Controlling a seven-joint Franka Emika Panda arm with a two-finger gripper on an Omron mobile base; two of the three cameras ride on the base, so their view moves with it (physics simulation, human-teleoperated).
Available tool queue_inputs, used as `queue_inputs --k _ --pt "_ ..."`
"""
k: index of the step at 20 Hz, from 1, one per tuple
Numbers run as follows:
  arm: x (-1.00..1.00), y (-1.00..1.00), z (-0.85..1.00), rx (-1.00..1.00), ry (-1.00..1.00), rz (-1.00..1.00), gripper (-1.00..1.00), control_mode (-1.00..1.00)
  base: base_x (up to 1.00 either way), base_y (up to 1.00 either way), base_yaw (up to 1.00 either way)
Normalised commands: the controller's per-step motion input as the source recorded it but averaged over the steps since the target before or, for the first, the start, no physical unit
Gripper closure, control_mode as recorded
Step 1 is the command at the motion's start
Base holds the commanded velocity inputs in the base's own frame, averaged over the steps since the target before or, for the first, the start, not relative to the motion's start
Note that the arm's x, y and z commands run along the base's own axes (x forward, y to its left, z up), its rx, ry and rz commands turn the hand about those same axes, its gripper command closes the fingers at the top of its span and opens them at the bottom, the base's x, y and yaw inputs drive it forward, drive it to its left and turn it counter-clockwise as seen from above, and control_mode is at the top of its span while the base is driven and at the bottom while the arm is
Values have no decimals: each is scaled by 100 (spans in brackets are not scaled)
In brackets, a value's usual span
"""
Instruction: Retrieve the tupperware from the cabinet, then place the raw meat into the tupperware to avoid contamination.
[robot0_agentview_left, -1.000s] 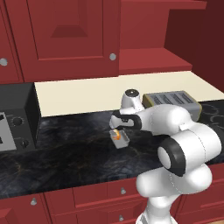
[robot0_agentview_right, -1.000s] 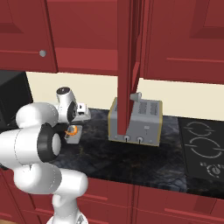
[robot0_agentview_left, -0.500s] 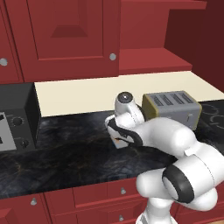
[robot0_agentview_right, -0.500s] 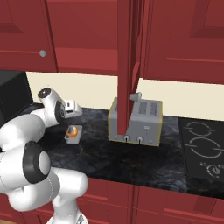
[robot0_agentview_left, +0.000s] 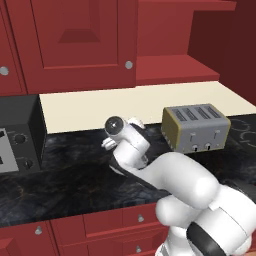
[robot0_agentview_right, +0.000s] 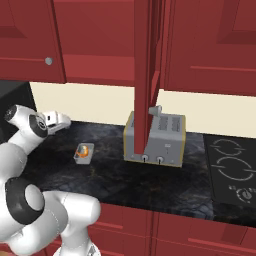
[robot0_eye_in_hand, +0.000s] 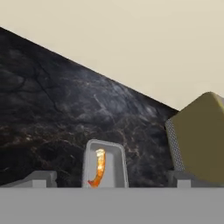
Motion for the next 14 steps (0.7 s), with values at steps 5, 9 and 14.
queue_inputs --k 5,9,14 --pt "-32 50 19 -19 -16 16 -100 -100 0 0 0" --pt "-34 67 25 -25 -13 12 -100 -100 0 0 0" --pt "-20 66 35 -25 -5 9 -100 -100 0 0 0"
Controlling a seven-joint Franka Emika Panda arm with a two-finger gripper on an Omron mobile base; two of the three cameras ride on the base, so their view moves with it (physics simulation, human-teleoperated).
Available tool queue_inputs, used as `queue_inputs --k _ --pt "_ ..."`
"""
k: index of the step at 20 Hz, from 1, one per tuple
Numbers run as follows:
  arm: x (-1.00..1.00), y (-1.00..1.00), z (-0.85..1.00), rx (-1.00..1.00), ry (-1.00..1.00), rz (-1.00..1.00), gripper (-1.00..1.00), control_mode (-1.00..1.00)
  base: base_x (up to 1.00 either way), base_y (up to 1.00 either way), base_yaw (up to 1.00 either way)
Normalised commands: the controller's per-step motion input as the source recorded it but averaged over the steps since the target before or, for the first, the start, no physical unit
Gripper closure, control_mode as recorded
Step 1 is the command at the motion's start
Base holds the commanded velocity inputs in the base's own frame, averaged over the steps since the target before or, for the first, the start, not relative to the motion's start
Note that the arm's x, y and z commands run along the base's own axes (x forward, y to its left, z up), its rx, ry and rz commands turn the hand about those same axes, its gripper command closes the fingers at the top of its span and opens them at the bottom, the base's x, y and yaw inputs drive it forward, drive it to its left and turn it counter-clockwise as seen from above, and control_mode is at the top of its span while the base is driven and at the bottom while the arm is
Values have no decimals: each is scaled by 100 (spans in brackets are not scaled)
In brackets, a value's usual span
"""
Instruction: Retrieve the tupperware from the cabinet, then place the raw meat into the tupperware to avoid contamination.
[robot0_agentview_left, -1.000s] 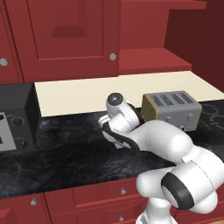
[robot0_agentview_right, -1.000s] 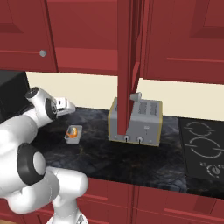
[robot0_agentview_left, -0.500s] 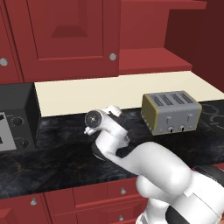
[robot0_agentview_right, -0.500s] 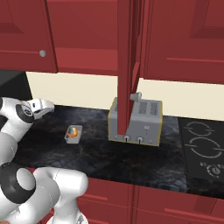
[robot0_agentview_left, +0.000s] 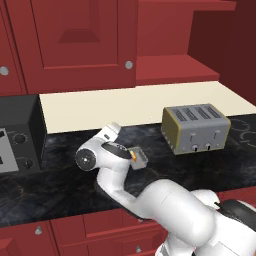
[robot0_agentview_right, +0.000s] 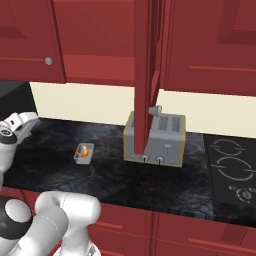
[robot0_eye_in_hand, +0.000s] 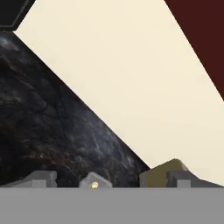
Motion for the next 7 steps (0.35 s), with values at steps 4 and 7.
queue_inputs --k 4,7 --pt "-13 68 37 -26 -1 6 -100 -100 0 0 0" --pt "-19 68 36 -26 -5 4 -100 -100 0 0 0"
